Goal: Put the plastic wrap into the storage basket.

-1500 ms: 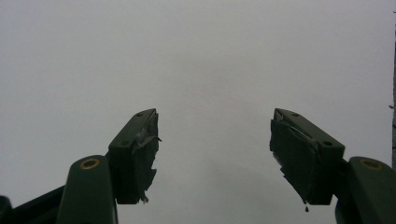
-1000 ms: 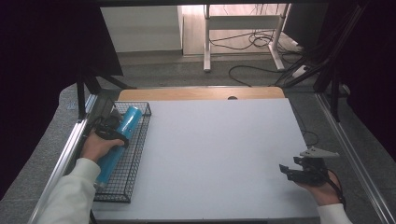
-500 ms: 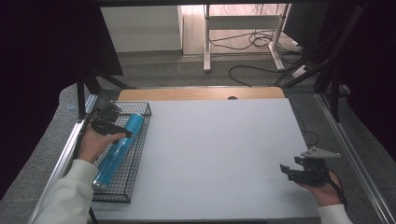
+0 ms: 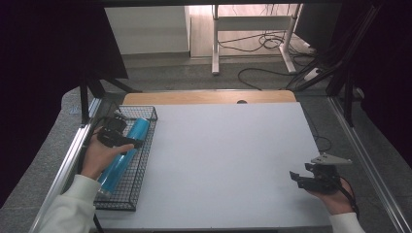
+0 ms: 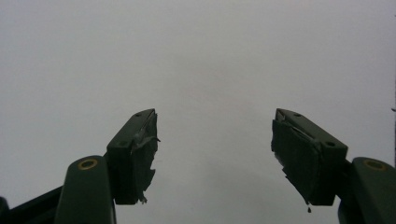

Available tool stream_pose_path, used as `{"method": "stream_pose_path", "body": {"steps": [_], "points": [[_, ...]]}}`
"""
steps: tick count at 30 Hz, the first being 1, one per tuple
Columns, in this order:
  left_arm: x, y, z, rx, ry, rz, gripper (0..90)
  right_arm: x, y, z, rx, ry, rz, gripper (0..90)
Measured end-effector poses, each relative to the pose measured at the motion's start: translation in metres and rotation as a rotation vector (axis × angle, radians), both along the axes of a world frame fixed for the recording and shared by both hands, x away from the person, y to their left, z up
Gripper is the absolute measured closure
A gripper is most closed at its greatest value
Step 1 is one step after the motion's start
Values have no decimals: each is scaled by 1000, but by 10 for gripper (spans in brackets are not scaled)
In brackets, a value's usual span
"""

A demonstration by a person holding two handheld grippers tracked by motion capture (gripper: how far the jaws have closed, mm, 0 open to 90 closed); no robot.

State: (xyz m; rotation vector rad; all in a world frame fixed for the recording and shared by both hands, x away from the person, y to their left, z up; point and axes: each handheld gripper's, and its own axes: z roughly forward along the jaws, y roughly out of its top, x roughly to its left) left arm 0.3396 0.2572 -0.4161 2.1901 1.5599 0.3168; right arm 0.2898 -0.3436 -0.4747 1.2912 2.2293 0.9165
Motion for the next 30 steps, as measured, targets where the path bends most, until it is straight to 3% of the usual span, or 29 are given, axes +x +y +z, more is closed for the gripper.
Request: {"method": "stream_pose_path", "body": {"steps": [3,12,15,20,30], "points": [[-12,-6,0,-29,-38,-19,159,1,4,0,-2,-5,6,290],[-39,-29,-9,-96,-99,-94,164,-2,10,2,26,-16,42,271],[-43,-36,-13,-95,-101,-120,164,-3,15,2,26,-17,59,265],[-57,-53,-23,-137,-115,-166,167,-4,21,3,22,-18,81,258],[-77,-84,-43,-153,-105,-240,171,-7,35,-1,25,-11,118,253]]}}
